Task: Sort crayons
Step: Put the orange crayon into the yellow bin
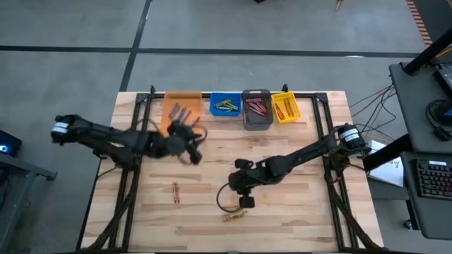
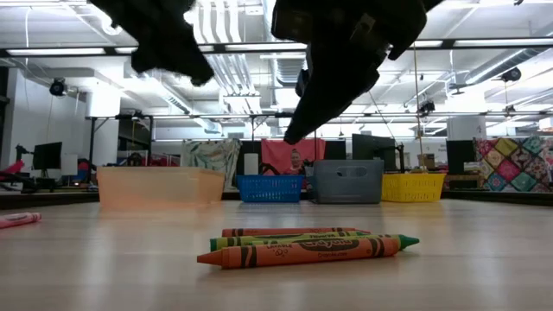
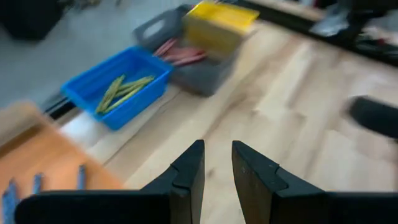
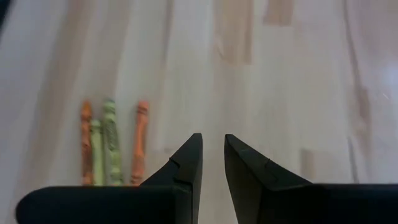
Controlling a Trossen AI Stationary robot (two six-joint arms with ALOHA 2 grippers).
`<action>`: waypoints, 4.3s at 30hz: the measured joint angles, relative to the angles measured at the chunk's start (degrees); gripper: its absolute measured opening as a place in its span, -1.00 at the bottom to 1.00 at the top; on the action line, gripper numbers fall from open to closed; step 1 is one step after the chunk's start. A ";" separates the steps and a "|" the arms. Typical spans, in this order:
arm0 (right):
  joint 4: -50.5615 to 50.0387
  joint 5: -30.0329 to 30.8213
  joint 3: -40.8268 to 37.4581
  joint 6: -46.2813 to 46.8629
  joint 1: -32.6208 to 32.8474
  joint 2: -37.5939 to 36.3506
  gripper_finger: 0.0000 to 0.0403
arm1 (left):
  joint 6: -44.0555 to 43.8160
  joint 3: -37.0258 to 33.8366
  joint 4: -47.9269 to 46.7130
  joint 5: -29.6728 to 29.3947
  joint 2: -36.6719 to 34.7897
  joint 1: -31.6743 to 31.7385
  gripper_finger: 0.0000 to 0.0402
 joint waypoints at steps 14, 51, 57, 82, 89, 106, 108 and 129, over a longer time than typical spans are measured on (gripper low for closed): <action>11.08 0.04 -1.40 3.18 2.86 0.00 -0.60 | 9.16 0.00 15.50 -3.78 3.26 -19.91 -0.68; 6.01 1.79 2.51 11.83 7.19 10.16 -0.45 | 9.92 0.01 16.21 -8.17 4.46 -20.19 -0.68; 7.06 2.06 3.30 11.86 7.52 11.18 -0.46 | 9.93 0.00 16.22 -8.17 4.47 -20.18 -0.68; 7.56 0.47 3.14 7.72 4.28 13.83 -0.92 | 10.51 0.00 16.78 -8.26 4.47 -20.18 -0.68; 2.00 1.17 3.62 4.47 0.92 10.21 -0.96 | 11.53 -0.02 16.70 -16.95 2.54 -20.18 -0.68; -37.84 18.36 16.08 4.74 -29.59 -6.65 -0.96 | 17.47 -0.02 15.79 -17.95 -4.23 -20.12 -0.68; -37.79 17.73 14.58 5.07 -35.62 -8.43 -0.96 | 17.49 -0.02 15.78 -18.70 -4.25 -19.89 -0.68; -15.36 5.00 -9.95 6.80 -64.87 -10.38 -0.95 | 28.93 -0.02 15.87 -18.77 -4.49 -2.89 -0.68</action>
